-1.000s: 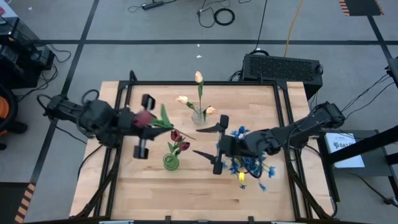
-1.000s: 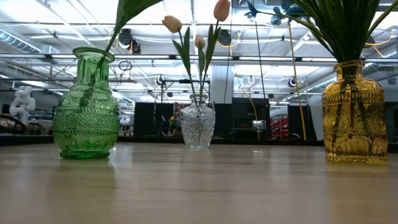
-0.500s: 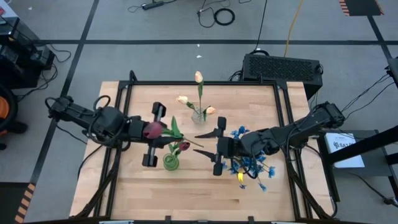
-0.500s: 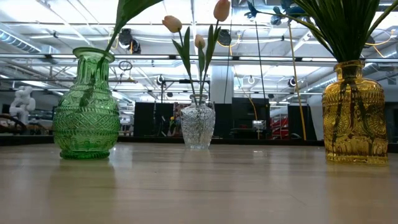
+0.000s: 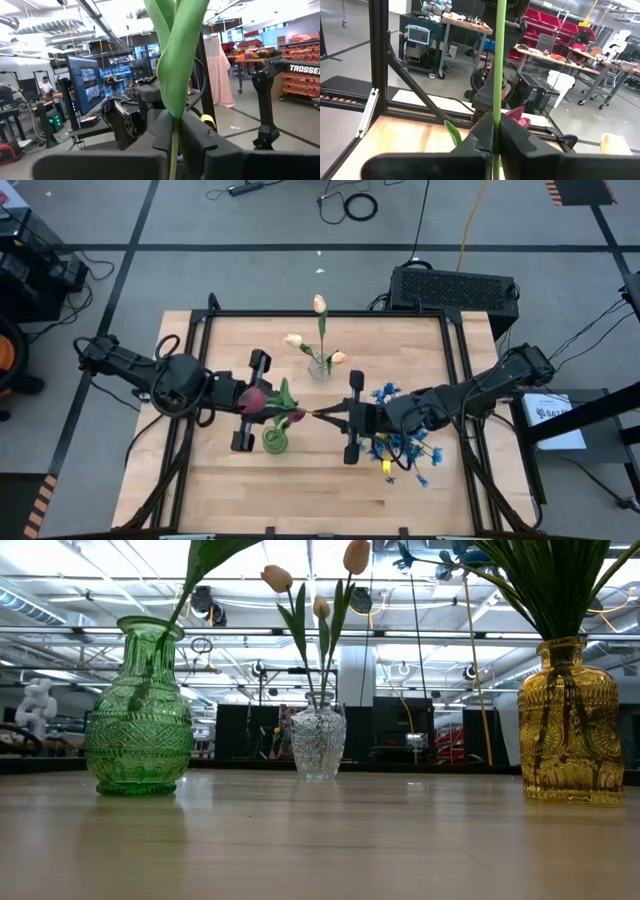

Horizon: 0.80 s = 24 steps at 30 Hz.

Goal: Sort flowers into vase by color
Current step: Put the red flower into the green vase

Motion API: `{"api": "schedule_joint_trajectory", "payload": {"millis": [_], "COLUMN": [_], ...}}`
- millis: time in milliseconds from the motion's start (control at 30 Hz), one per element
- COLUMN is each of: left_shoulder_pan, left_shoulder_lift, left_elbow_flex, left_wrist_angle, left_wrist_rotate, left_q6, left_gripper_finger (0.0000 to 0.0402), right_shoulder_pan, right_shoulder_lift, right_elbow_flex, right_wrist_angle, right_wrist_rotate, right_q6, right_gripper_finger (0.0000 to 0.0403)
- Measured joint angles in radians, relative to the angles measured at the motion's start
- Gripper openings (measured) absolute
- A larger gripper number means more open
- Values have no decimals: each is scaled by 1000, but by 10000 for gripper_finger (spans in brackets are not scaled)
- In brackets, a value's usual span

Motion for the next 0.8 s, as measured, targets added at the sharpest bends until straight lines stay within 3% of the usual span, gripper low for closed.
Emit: {"api": "schedule_joint_trajectory", "payload": {"millis": [267, 400, 600, 800], "left_shoulder_pan": [-9, -47, -153, -262], "left_shoulder_lift": [0, 0, 0, 43], "left_elbow_flex": [0, 0, -12, -146], "left_wrist_angle": [-89, -122, -171, 61], "left_wrist_rotate": [-26, -70, -173, -316], "left_q6": [-25, -26, -96, -98], "left_gripper_finger": [167, 215, 229, 230], "right_shoulder_pan": [44, 66, 111, 164], "right_shoulder_lift": [-31, -68, -134, -175], "right_elbow_flex": [0, 0, 0, 0], "right_wrist_angle": [-3, -10, -96, -194], "right_wrist_rotate": [102, 111, 111, 108], "right_q6": [-13, -15, -3, 51], "right_gripper_finger": [3, 2, 1, 1]}}
